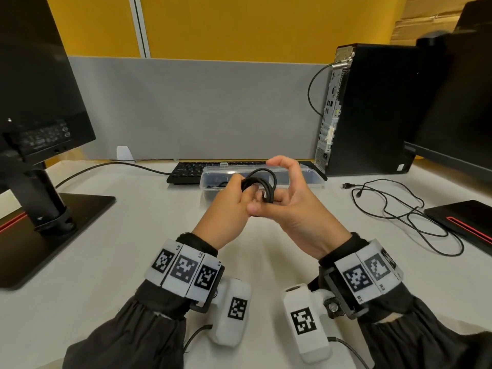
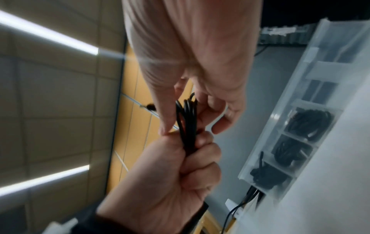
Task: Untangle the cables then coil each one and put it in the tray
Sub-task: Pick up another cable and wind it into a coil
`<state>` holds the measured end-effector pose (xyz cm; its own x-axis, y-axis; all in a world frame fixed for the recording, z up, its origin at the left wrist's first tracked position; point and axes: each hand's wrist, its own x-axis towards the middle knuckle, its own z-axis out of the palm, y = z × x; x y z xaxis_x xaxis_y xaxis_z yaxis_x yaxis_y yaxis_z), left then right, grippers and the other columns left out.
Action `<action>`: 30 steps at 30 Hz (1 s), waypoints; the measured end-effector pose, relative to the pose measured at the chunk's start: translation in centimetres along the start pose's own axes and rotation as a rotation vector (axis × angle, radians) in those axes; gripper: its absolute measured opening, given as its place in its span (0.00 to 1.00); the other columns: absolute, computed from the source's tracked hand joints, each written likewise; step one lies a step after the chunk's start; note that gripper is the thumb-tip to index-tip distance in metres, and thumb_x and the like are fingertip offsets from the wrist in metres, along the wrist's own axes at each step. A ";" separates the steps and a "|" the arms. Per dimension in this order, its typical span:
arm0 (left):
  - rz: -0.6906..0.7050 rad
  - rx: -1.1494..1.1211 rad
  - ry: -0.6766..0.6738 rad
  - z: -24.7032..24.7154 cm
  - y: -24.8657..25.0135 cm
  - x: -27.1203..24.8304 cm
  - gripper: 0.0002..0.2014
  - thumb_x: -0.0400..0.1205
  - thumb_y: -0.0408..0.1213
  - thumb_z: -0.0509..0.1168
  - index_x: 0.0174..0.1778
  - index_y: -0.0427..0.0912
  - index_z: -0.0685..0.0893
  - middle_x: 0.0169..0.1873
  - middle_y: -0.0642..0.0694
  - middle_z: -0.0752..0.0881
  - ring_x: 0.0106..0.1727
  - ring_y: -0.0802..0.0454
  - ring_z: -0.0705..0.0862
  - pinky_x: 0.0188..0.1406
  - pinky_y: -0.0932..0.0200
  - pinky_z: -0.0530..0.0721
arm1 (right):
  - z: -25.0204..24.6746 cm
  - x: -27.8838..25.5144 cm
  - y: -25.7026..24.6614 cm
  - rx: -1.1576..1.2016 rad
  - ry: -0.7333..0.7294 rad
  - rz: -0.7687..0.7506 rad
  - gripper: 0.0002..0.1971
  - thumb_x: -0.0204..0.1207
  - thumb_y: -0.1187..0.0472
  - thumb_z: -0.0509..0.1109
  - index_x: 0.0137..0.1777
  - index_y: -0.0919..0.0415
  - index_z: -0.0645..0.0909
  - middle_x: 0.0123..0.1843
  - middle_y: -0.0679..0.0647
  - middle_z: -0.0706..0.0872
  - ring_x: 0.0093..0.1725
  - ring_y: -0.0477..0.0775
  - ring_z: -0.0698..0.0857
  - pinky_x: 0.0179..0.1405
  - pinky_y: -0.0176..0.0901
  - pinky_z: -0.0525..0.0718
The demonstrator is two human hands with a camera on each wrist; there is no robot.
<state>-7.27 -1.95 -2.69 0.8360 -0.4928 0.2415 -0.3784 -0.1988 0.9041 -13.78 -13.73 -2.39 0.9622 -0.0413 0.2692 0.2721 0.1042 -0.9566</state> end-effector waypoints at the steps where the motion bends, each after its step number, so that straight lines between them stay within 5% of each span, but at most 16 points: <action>1: -0.005 -0.014 -0.005 0.0 0.1 0.0 0.07 0.86 0.41 0.53 0.43 0.45 0.71 0.36 0.47 0.79 0.40 0.50 0.78 0.41 0.49 0.78 | 0.1 0.0 -0.1 -0.037 0.019 -0.031 0.22 0.70 0.72 0.73 0.58 0.51 0.73 0.46 0.63 0.87 0.47 0.57 0.87 0.55 0.50 0.85; 5: -0.015 0.004 0.018 0.1 -0.1 -0.1 0.08 0.86 0.41 0.53 0.44 0.42 0.70 0.39 0.43 0.80 0.43 0.47 0.79 0.44 0.45 0.79 | -0.1 0.2 0.1 -0.342 0.147 -0.188 0.03 0.74 0.63 0.73 0.46 0.56 0.85 0.50 0.62 0.88 0.51 0.56 0.87 0.58 0.55 0.85; 8: -0.015 0.024 0.043 -0.2 -0.2 0.0 0.07 0.87 0.41 0.53 0.46 0.44 0.71 0.38 0.46 0.79 0.43 0.48 0.79 0.43 0.48 0.78 | -0.9 0.4 -0.5 -0.644 0.270 -0.350 0.04 0.69 0.59 0.77 0.43 0.53 0.87 0.50 0.55 0.86 0.50 0.46 0.83 0.54 0.40 0.83; 13: 0.097 0.044 0.148 -1.6 -0.1 0.0 0.06 0.86 0.39 0.54 0.58 0.47 0.71 0.41 0.50 0.80 0.39 0.52 0.80 0.38 0.56 0.78 | -1.8 -0.6 -2.9 -0.501 0.330 -0.548 0.03 0.70 0.65 0.75 0.42 0.61 0.84 0.38 0.48 0.86 0.34 0.41 0.84 0.34 0.30 0.82; 18: 0.170 0.129 0.214 -1.9 0.3 -0.2 0.08 0.87 0.38 0.53 0.53 0.39 0.75 0.43 0.44 0.82 0.47 0.44 0.81 0.48 0.48 0.80 | -3.7 -0.8 -3.1 -0.797 0.226 -0.389 0.02 0.70 0.60 0.75 0.41 0.55 0.85 0.36 0.40 0.85 0.38 0.36 0.84 0.37 0.23 0.79; 21: 0.185 0.114 0.213 -1.6 0.4 -0.2 0.09 0.87 0.37 0.53 0.51 0.36 0.75 0.41 0.39 0.81 0.41 0.43 0.78 0.40 0.48 0.78 | -4.4 -0.4 -2.3 -1.031 0.200 -0.396 0.03 0.73 0.60 0.73 0.45 0.53 0.87 0.37 0.36 0.83 0.42 0.33 0.81 0.41 0.20 0.74; 24: 0.191 0.018 0.144 -0.9 0.7 -0.6 0.08 0.87 0.37 0.53 0.50 0.38 0.74 0.33 0.48 0.75 0.28 0.54 0.71 0.27 0.59 0.68 | -4.5 0.1 -1.7 -1.269 0.302 -0.431 0.05 0.75 0.55 0.70 0.46 0.49 0.87 0.42 0.41 0.80 0.46 0.39 0.72 0.47 0.31 0.67; 27: 0.138 -0.173 0.096 -0.3 1.3 -1.0 0.06 0.87 0.37 0.52 0.47 0.44 0.74 0.31 0.49 0.72 0.21 0.59 0.67 0.21 0.65 0.65 | -4.1 0.4 -1.5 -1.236 0.355 -0.454 0.06 0.78 0.58 0.68 0.49 0.53 0.85 0.43 0.44 0.78 0.44 0.43 0.73 0.43 0.28 0.68; 30: 0.108 -0.361 0.078 0.0 1.8 -1.3 0.08 0.87 0.36 0.52 0.45 0.47 0.73 0.30 0.48 0.69 0.18 0.58 0.61 0.18 0.64 0.58 | -2.7 0.5 -1.2 -0.975 0.294 -0.389 0.03 0.81 0.62 0.63 0.50 0.56 0.79 0.39 0.45 0.81 0.38 0.42 0.82 0.41 0.34 0.81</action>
<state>-9.03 -1.69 -1.37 0.8321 -0.4258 0.3552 -0.3129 0.1684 0.9347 -13.66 -16.61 -1.39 0.7365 -0.1501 0.6596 0.3070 -0.7947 -0.5236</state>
